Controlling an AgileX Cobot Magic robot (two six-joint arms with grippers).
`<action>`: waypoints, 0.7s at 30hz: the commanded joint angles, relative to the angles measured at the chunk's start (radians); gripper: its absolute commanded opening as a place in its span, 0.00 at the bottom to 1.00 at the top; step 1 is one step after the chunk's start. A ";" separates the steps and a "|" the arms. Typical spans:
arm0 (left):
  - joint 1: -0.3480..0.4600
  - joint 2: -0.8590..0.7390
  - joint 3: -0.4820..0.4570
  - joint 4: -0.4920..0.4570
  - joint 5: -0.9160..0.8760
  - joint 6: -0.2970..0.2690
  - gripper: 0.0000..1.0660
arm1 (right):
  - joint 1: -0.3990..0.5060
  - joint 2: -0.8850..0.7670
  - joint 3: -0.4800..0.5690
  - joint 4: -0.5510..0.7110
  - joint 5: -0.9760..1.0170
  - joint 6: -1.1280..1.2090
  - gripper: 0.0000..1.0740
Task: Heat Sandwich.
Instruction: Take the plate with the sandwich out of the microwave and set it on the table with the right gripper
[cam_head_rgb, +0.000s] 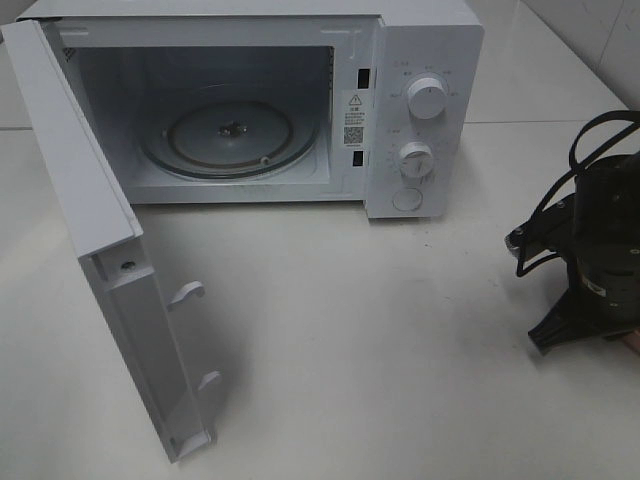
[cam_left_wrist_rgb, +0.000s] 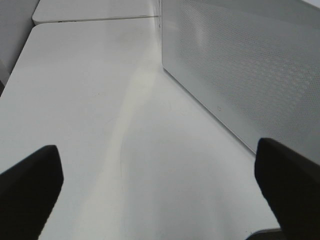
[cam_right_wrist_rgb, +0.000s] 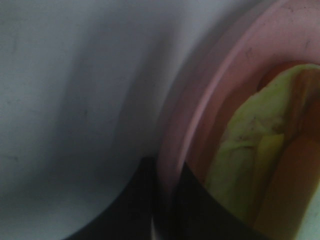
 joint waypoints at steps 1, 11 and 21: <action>0.002 -0.023 0.003 -0.008 -0.016 0.001 0.97 | -0.005 0.012 -0.002 -0.012 0.000 0.003 0.04; 0.002 -0.023 0.003 -0.008 -0.016 0.001 0.97 | -0.005 0.012 -0.002 -0.009 0.001 0.003 0.16; 0.002 -0.023 0.003 -0.008 -0.016 0.001 0.97 | -0.005 0.011 -0.050 0.119 0.071 -0.071 0.46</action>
